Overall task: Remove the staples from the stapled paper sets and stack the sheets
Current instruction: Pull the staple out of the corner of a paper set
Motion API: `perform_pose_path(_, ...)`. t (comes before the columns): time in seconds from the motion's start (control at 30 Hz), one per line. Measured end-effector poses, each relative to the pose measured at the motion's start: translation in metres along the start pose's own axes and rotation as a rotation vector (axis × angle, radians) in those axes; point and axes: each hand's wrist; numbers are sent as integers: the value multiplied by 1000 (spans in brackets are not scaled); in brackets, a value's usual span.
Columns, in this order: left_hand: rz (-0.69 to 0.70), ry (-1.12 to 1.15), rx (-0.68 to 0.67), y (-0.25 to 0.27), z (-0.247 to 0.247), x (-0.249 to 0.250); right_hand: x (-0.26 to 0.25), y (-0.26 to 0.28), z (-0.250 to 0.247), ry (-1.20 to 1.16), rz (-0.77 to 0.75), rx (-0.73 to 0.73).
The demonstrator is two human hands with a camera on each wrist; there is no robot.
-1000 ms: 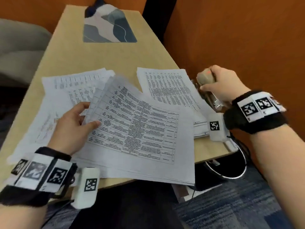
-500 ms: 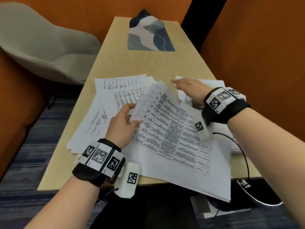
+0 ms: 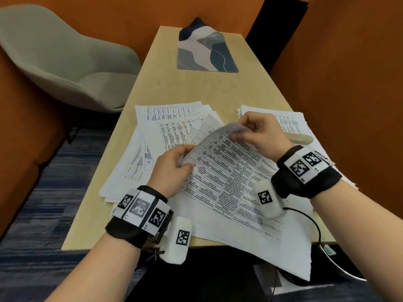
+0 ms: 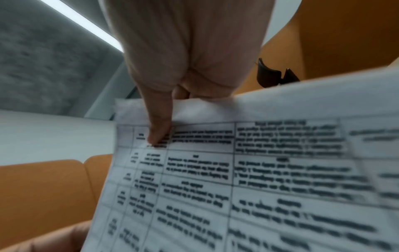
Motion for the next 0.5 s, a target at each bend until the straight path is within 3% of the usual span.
perform_pose_path(0.07,-15,23,4,0,1,2,-4,-4,0,-44,46,-23)
perform_pose_path(0.3,-8,89,46,-3,2,-2,-7,-16,8,225,139,-38)
perform_pose_path(0.43,55,112,59,0,2,-2,-4,-16,8,421,95,37)
perform_pose_path(0.5,73,145,58,1,3,-2,-3,-14,9,355,16,88)
Point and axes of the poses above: each hand's wrist, its own y-axis away from the middle knuckle, its own z-axis out of the palm, x = y × z, and after that the axes turned 8 degrees about z, right-handed
